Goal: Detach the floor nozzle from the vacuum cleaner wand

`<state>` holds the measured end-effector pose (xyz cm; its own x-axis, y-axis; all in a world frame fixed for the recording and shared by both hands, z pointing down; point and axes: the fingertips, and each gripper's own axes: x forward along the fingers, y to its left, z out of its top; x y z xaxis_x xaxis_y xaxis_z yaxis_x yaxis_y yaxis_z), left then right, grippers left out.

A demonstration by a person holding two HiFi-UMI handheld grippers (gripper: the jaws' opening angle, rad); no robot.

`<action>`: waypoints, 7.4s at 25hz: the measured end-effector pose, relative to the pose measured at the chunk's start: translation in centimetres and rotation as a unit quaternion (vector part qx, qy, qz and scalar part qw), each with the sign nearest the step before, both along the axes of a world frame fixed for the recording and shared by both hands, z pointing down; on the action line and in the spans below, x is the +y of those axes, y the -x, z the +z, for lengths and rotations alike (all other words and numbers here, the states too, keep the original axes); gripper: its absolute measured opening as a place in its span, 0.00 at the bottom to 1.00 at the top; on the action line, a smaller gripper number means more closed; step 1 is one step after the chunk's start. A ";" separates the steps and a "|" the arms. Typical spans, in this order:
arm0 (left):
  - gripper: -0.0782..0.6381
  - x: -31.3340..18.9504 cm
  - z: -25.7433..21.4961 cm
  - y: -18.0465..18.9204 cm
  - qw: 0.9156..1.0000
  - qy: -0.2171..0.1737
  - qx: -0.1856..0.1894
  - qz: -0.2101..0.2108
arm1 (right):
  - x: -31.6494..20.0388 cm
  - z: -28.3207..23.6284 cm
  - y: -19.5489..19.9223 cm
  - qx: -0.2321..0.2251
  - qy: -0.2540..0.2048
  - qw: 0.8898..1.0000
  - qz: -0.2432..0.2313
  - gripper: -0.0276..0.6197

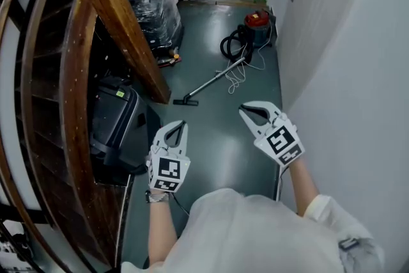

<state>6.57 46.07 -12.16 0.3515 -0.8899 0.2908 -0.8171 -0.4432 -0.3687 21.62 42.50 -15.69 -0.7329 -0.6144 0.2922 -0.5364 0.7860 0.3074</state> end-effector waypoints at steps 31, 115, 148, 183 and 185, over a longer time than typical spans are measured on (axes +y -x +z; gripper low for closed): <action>0.10 -0.4 1.8 -5.1 1.000 0.026 -0.002 -0.010 | -0.7 0.7 -4.4 0.006 -0.002 1.000 -0.029 0.09; 0.11 -42.1 5.4 13.2 0.998 0.058 0.031 0.013 | -40.4 1.3 12.4 -0.015 0.002 1.000 0.022 0.09; 0.11 -50.4 9.2 17.7 0.992 0.085 0.066 -0.065 | -51.6 5.4 14.9 -0.047 0.100 0.993 -0.028 0.09; 0.11 -62.3 17.8 21.9 0.972 0.139 0.082 -0.168 | -68.2 17.2 21.1 0.042 0.119 0.986 -0.104 0.09; 0.11 -63.1 19.0 22.3 0.971 0.137 0.085 -0.175 | -69.3 18.1 21.6 0.040 0.115 0.987 -0.104 0.09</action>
